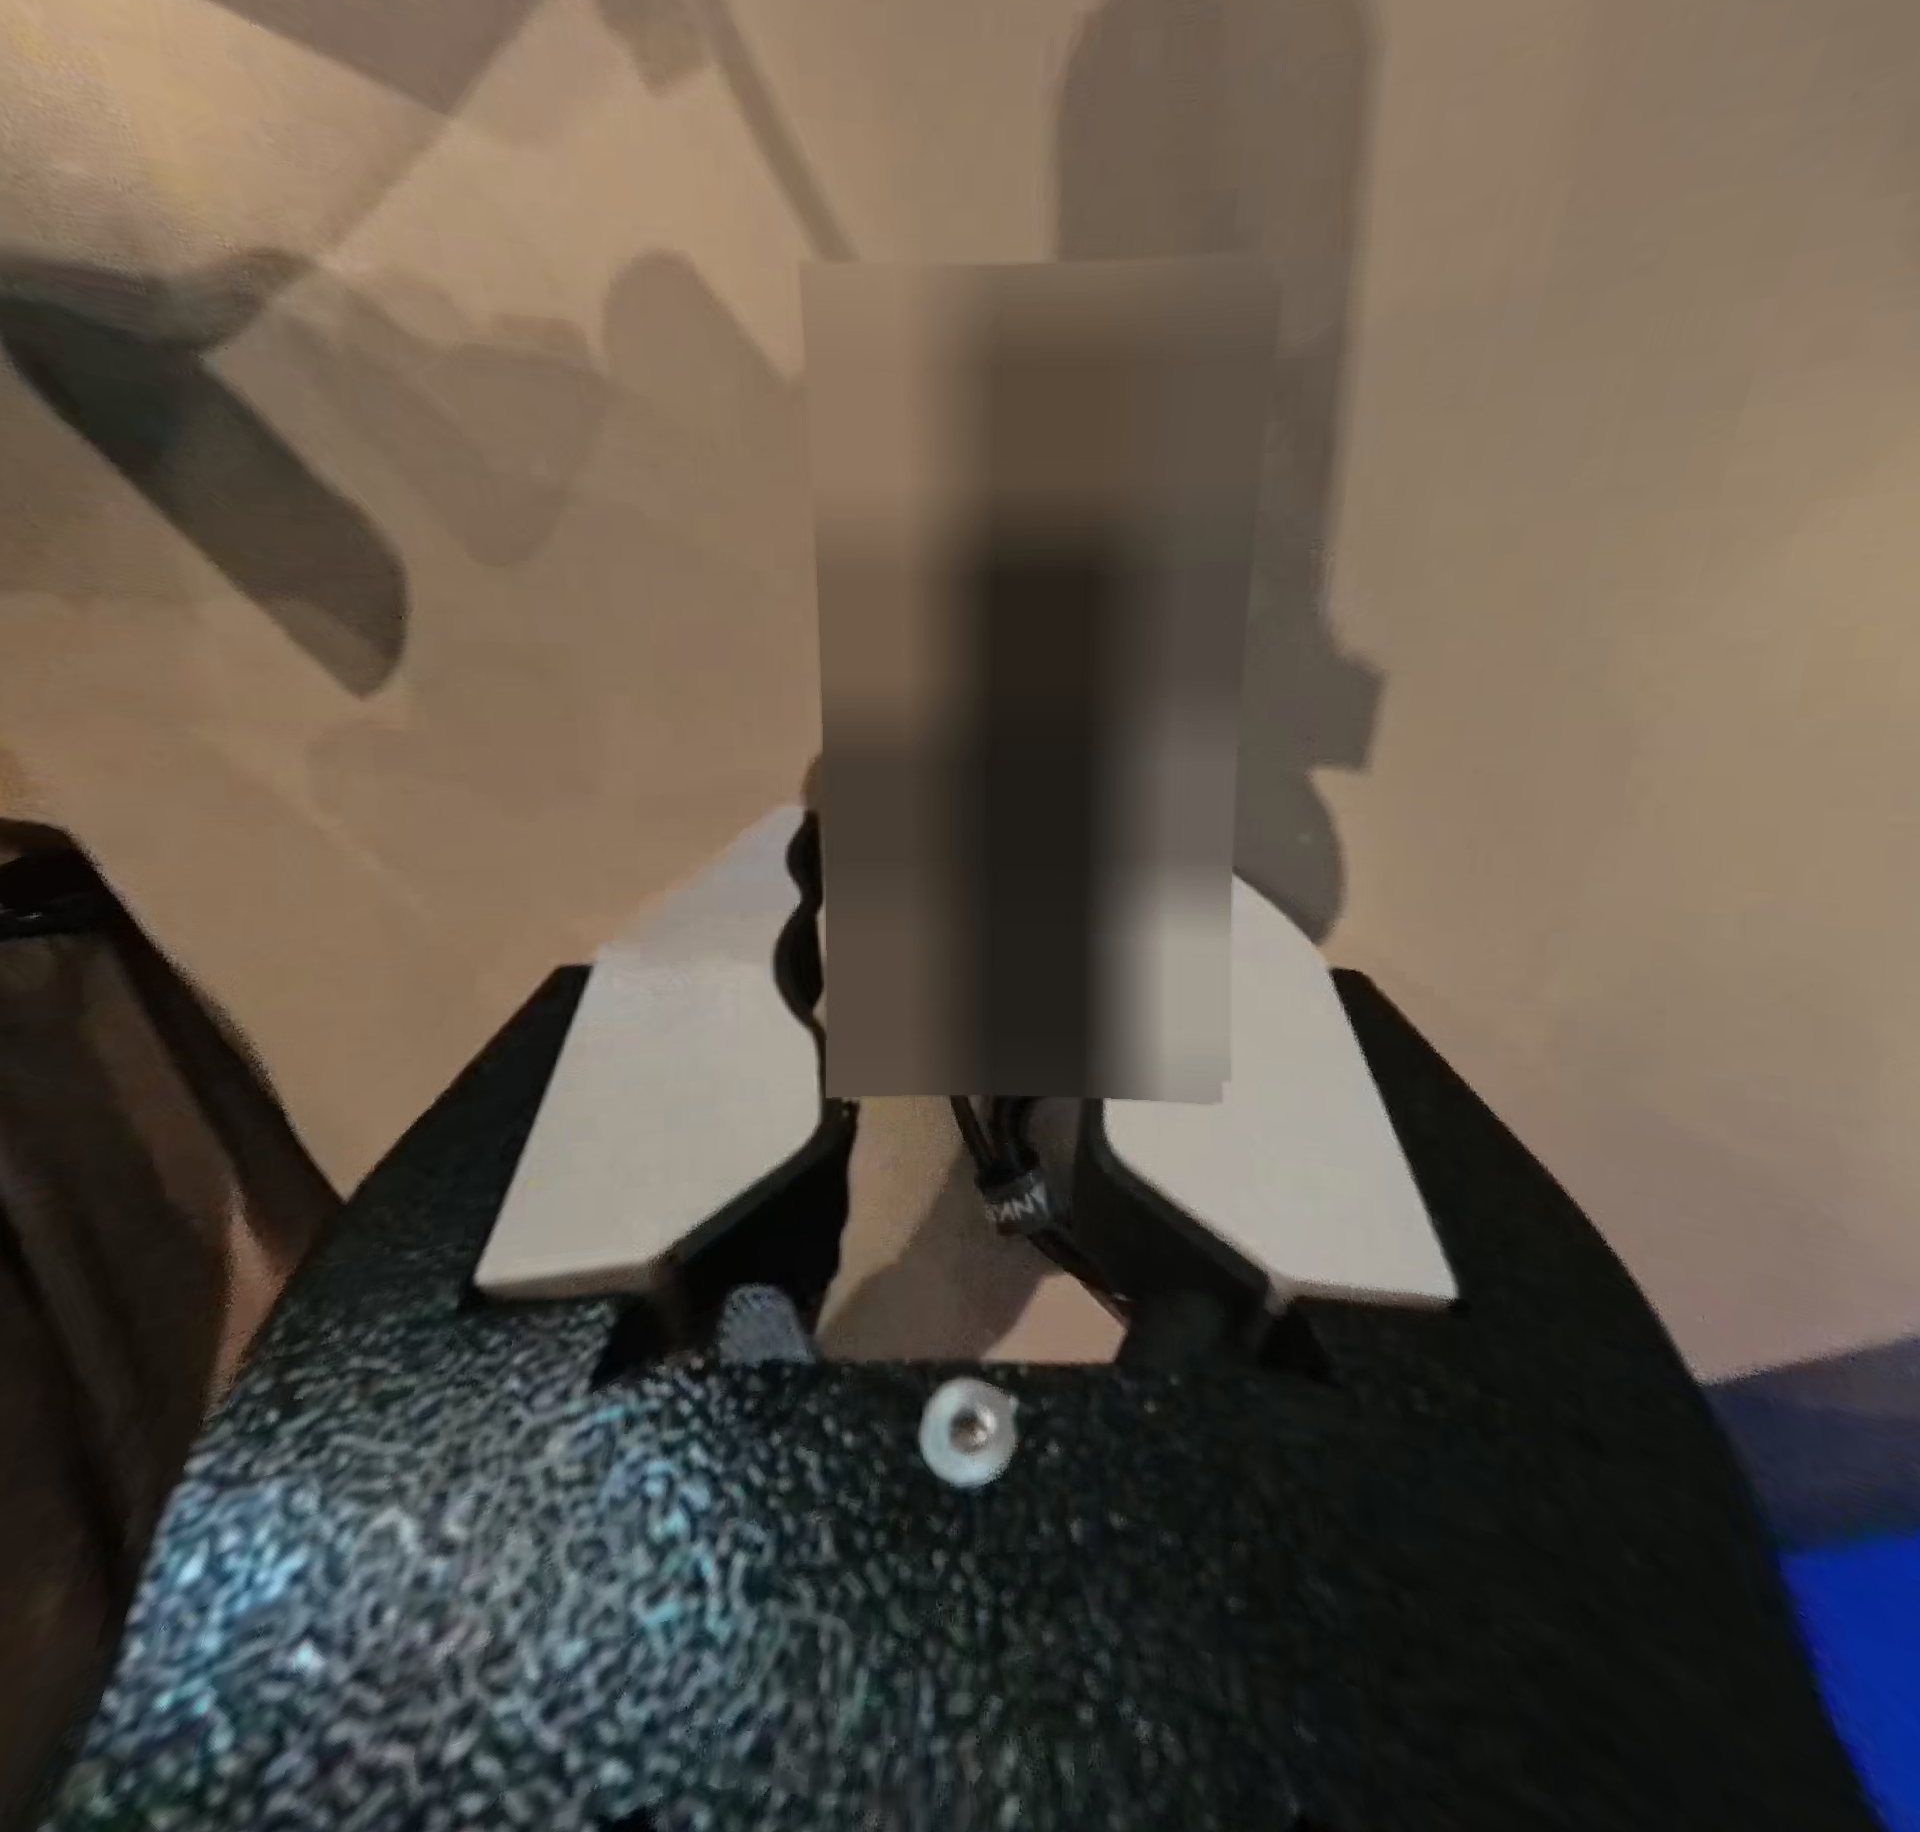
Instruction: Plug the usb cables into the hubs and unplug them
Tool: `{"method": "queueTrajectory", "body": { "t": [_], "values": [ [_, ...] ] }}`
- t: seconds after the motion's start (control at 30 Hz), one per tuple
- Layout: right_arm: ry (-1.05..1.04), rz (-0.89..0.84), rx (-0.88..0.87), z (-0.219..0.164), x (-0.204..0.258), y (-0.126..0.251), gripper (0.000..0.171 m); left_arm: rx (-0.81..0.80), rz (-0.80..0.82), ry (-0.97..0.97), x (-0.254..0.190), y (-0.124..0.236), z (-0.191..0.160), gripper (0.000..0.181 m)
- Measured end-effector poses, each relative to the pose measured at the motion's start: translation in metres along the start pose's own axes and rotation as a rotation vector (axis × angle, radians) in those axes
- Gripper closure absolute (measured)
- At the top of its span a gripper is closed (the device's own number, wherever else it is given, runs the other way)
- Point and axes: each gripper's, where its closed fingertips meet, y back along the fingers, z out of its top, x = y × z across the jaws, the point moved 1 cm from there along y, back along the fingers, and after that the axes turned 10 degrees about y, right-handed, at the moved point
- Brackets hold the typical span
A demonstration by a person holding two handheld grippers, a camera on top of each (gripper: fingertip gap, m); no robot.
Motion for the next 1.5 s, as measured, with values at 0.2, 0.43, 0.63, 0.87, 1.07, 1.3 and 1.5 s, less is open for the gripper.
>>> {"method": "queueTrajectory", "body": {
  "t": [0.2,0.43,0.63,0.87,1.07,1.3,1.5],
  "values": [
    [0.137,-0.009,-0.144,-0.026,-0.001,0.011,0.105,0.007,-0.026,-0.003,-0.005,-0.002,-0.001,0.172],
    [0.168,-0.06,-0.193,-0.036,0.001,-0.007,0.109,0.006,-0.034,-0.019,-0.009,-0.003,0.001,0.172],
    [-0.137,0.2,-0.258,-0.02,-0.009,0.003,0.118,0.008,-0.039,-0.03,-0.01,-0.004,0.0,0.172],
    [-0.401,0.552,-0.074,-0.018,-0.001,0.002,0.126,0.022,-0.05,-0.045,-0.014,-0.006,-0.003,0.172],
    [-0.386,0.534,0.023,-0.016,0.001,-0.006,0.144,0.029,-0.061,-0.046,-0.015,-0.007,-0.005,0.172],
    [-0.283,0.535,-0.049,-0.012,0.015,-0.012,0.159,0.048,-0.094,-0.042,-0.02,-0.01,-0.011,0.172],
    [0.017,0.27,-0.059,-0.012,0.02,0.003,0.161,0.056,-0.117,-0.027,-0.022,-0.011,-0.016,0.172]
  ]
}}
